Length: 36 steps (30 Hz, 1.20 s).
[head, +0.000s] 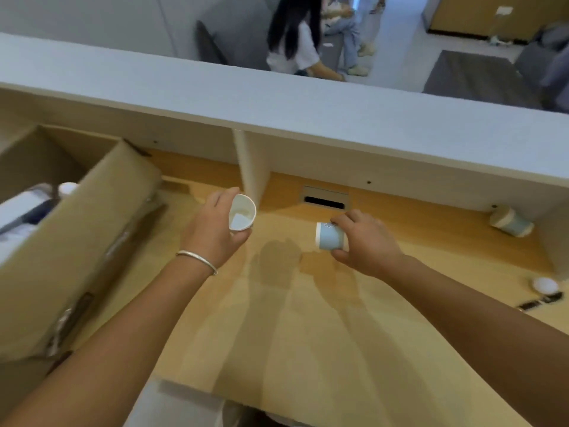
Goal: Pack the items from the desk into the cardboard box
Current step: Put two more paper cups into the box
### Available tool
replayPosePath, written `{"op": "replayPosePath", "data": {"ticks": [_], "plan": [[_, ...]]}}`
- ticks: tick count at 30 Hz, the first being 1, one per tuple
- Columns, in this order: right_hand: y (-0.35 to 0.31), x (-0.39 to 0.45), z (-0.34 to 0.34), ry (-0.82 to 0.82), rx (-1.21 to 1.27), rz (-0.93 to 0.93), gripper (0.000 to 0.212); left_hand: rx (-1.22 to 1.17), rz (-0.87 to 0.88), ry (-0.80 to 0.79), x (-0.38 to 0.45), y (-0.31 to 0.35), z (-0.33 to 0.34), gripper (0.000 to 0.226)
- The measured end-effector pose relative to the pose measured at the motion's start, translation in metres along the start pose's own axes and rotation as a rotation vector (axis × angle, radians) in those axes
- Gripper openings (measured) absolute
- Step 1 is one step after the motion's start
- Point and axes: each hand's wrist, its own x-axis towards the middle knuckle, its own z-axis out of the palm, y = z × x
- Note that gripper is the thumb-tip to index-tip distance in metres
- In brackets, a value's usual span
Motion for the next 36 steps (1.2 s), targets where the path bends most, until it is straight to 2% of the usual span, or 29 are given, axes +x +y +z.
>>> {"op": "replayPosePath", "data": {"ticks": [9, 17, 21, 25, 31, 36], "plan": [[-0.203, 0.094, -0.036, 0.169, 0.046, -0.34, 0.062, 0.076, -0.191, 0.287, -0.042, -0.133, -0.13, 0.074], [-0.353, 0.158, -0.061, 0.262, 0.141, -0.529, 0.065, 0.085, -0.349, 0.42, -0.077, -0.222, -0.207, 0.079], [-0.405, 0.181, -0.061, 0.271, 0.155, -0.576, 0.069, 0.118, -0.433, 0.38, -0.089, -0.252, -0.225, 0.088], [-0.43, 0.19, -0.048, 0.234, 0.145, -0.59, 0.076, 0.137, -0.413, 0.285, -0.105, -0.264, -0.226, 0.095], [-0.424, 0.185, -0.019, 0.159, 0.084, -0.614, 0.057, 0.143, -0.334, 0.251, -0.117, -0.25, -0.207, 0.082], [-0.406, 0.178, -0.016, 0.078, -0.049, -0.64, 0.056, 0.224, -0.337, 0.034, -0.124, -0.236, -0.188, 0.066]]}}
